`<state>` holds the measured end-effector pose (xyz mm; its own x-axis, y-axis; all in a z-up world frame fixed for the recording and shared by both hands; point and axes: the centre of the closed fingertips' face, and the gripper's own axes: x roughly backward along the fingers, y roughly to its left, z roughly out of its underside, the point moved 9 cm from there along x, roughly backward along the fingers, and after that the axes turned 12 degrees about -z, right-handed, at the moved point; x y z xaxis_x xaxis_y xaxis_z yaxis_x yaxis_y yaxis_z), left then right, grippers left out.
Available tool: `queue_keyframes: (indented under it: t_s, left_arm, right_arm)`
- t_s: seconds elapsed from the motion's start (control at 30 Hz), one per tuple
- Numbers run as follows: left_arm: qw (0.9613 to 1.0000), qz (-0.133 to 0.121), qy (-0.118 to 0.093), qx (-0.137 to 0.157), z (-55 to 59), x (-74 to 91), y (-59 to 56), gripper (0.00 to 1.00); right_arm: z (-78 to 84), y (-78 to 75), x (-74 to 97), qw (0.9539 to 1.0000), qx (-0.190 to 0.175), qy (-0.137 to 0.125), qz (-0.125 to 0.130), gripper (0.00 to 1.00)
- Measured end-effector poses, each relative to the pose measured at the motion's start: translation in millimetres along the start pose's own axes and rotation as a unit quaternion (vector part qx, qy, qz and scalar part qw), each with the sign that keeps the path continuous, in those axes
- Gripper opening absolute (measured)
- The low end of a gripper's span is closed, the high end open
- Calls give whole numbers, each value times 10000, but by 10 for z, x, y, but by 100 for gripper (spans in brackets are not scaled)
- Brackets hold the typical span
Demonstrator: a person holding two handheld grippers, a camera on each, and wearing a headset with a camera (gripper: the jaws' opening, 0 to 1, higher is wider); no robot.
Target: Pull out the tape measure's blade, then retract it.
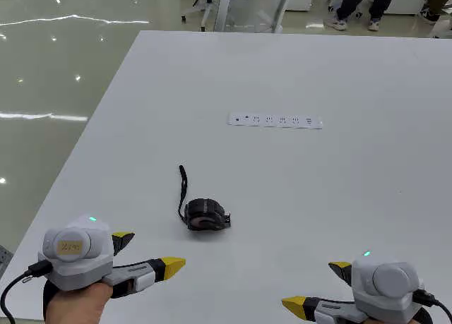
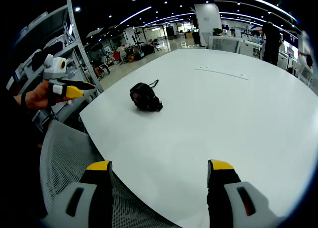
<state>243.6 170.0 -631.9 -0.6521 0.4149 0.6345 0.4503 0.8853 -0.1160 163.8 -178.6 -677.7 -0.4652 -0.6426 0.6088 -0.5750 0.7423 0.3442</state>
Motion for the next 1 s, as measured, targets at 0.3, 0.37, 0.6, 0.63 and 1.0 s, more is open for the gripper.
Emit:
queue_keyframes:
  t_s: [0.3,0.37,0.6,0.63,1.0]
  left_arm:
    - [10000,-11,-18,-9,-30,-20,-12,73]
    - [10000,4,-14,-2,-33,-25,-23,73]
    - [10000,6,14,0,-53,-69,-7,73]
    - [10000,5,16,-2,-55,-71,-3,73]
    - [10000,28,54,4,-47,-98,-9,73]
  right_arm:
    - [-25,-36,0,10000,13,10,-2,79]
    - [-30,-40,-6,10000,8,26,-5,79]
    - [-46,-68,-29,10000,-16,28,-16,78]
    - [-45,-71,-31,10000,-16,33,-14,78]
    - [-42,-95,-54,10000,-46,64,-22,78]
